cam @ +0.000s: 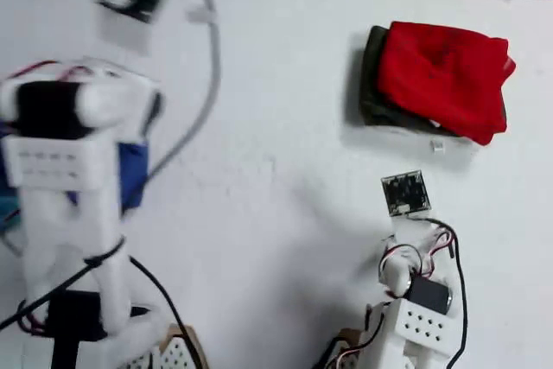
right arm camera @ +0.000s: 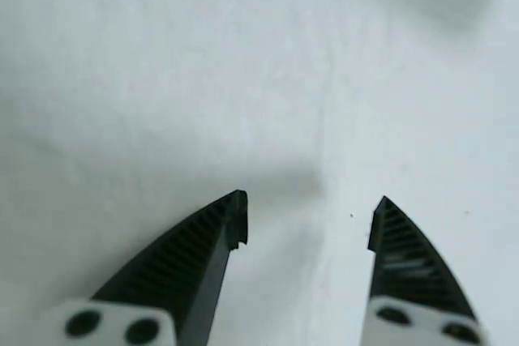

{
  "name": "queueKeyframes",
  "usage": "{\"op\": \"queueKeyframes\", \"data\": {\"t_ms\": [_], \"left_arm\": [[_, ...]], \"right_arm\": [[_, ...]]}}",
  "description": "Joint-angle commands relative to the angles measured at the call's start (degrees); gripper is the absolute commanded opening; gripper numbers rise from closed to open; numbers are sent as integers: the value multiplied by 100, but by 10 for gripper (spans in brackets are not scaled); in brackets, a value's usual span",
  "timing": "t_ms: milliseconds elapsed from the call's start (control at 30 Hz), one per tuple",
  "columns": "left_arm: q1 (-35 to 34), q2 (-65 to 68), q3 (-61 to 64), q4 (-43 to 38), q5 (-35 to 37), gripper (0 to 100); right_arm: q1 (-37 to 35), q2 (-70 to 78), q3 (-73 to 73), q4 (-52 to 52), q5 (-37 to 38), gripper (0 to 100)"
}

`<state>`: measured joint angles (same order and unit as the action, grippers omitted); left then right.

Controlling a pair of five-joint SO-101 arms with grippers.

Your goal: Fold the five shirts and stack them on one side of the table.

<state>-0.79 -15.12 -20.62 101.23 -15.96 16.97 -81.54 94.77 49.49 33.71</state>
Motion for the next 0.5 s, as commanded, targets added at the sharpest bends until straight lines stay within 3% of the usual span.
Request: {"op": "queueKeyframes", "data": {"t_ms": [0, 233, 467], "left_arm": [[1002, -229, 48, -149, 88, 26], [2505, -281, 57, 79, 97, 26], [2681, -273, 681, 105, 53, 28]], "right_arm": [[48, -163, -26, 84, 0, 241], [48, -163, 0, 66, 0, 241], [48, -163, 0, 57, 0, 241]]}}
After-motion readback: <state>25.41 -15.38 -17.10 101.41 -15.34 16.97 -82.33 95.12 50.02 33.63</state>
